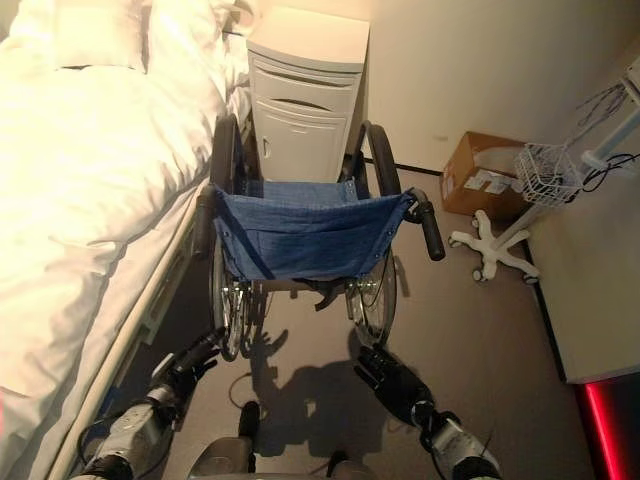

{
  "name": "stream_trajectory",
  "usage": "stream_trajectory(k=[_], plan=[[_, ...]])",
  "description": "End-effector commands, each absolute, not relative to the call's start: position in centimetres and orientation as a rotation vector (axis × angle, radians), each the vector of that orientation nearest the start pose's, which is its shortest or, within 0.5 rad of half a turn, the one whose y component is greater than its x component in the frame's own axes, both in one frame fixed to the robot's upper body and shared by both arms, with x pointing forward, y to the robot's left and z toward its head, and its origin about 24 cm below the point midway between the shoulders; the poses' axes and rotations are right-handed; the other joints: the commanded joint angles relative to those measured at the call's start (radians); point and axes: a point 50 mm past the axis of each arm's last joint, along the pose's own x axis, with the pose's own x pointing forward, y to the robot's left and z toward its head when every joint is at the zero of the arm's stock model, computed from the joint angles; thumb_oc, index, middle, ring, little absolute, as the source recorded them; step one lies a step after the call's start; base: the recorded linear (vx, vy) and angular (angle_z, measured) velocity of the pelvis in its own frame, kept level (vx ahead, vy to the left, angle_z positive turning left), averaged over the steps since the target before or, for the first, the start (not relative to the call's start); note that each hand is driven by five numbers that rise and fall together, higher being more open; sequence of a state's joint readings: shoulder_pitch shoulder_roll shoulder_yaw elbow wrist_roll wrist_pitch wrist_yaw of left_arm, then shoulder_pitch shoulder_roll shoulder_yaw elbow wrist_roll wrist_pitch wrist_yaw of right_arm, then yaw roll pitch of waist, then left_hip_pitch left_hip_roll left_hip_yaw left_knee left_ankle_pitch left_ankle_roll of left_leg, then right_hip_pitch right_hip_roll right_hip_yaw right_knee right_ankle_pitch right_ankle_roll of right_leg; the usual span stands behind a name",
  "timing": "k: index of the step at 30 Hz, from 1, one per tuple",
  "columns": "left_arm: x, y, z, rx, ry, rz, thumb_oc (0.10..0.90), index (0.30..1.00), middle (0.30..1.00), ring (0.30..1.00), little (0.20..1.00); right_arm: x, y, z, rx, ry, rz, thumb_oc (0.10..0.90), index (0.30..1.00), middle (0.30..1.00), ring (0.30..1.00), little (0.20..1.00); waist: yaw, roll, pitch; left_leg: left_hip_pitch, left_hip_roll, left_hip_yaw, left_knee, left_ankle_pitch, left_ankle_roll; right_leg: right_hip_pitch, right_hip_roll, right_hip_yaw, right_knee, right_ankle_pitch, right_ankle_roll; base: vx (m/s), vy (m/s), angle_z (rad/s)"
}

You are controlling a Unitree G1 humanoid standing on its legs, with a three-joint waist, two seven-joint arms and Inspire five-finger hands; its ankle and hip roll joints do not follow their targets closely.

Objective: Push the wheelchair next to the bed

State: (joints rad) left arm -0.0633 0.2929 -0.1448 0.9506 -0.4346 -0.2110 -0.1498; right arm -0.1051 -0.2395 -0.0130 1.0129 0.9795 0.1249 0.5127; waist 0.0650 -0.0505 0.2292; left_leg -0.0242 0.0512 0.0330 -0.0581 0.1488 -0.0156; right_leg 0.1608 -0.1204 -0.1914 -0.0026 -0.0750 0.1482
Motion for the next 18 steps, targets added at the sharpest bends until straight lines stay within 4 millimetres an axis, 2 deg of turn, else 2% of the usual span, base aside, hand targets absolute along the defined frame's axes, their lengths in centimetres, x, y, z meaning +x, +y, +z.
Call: stream_trajectory(k=[1,5,9,14,18], plan=[[21.2,21.0,-9.0,0.027,0.466,-0.015,0.800,0.900,0.900,0.900,0.900,21.3,-21.0,-9.6,0.754,0.469,-0.012,0.800,0.900,0.900,0.900,0.900,0.002,0.054,0.000,0.052,-0.034,0.008,0.065,-0.179,0.050,-0.142,-0.014,0.028,0.143,0.020,-0.029,-0.01,0.087,0.01],[20.8,19.1,-9.5,0.099,0.456,-0.057,0.800,0.900,0.900,0.900,0.900,21.0,-20.1,-10.0,0.638,0.475,-0.014,0.800,0.900,0.900,0.900,0.900,-0.013,0.074,0.005,0.048,-0.041,0.006,0.069,-0.178,0.049,-0.149,-0.014,0.033,0.152,0.013,-0.036,-0.02,0.083,0.04],[20.7,17.2,-9.5,0.192,0.425,-0.131,0.800,0.900,0.900,0.900,0.900,21.4,-19.2,-9.6,0.381,0.469,0.025,0.800,0.900,0.900,0.900,0.900,-0.030,0.095,0.016,0.042,-0.047,0.003,0.074,-0.177,0.049,-0.162,-0.013,0.042,0.162,0.010,-0.042,-0.04,0.076,-0.03],[20.4,16.4,-9.7,0.171,0.432,-0.148,0.800,0.900,0.900,0.900,0.900,21.2,-18.1,-9.5,0.195,0.485,0.080,0.800,0.900,0.900,0.900,0.900,-0.056,0.111,0.029,0.041,-0.056,0.008,0.077,-0.179,0.049,-0.176,-0.012,0.053,0.175,0.002,-0.048,-0.03,0.087,-0.09],[20.2,16.3,-9.9,0.145,0.445,-0.154,0.800,0.900,0.900,0.900,0.900,21.0,-17.7,-9.6,0.162,0.501,0.090,0.800,0.900,0.900,0.900,0.900,-0.063,0.114,0.035,0.038,-0.059,0.010,0.079,-0.181,0.048,-0.184,-0.013,0.057,0.181,-0.001,-0.049,-0.02,0.032,-0.01]])
